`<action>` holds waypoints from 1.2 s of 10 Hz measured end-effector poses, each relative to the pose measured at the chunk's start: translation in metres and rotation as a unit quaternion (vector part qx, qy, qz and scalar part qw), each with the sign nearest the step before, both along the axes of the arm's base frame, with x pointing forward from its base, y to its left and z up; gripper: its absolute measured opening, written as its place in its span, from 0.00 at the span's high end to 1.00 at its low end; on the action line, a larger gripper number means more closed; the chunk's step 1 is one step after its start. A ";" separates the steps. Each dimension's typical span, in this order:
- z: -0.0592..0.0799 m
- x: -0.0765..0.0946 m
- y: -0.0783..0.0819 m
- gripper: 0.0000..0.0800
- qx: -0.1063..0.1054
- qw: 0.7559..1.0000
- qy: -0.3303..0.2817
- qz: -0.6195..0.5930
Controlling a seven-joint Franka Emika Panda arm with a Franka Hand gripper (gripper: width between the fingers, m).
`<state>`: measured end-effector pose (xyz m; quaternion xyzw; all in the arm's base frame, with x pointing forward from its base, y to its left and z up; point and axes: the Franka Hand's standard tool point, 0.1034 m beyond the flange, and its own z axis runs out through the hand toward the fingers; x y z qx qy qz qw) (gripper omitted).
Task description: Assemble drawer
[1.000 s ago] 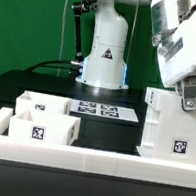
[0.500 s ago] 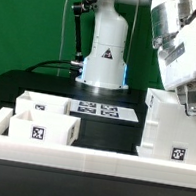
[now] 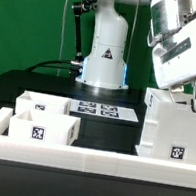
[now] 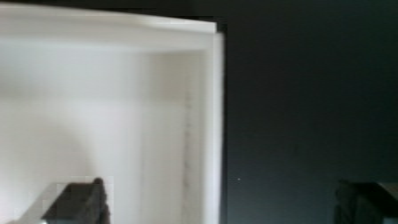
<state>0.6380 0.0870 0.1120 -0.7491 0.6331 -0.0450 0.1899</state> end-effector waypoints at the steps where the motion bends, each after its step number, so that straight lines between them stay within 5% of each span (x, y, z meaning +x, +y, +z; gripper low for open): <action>1: 0.008 -0.002 -0.006 0.19 -0.012 0.999 -0.012 0.045; 3: 0.025 -0.011 -0.018 0.19 -0.031 0.993 -0.034 0.104; 7: 0.026 -0.014 -0.019 0.19 -0.049 0.985 -0.045 0.159; 12: 0.068 -0.012 -0.058 0.19 -0.126 0.906 -0.118 0.386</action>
Offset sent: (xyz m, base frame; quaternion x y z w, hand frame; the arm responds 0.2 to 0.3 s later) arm -0.0238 0.0019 0.0270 0.0101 0.0133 0.0067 0.9998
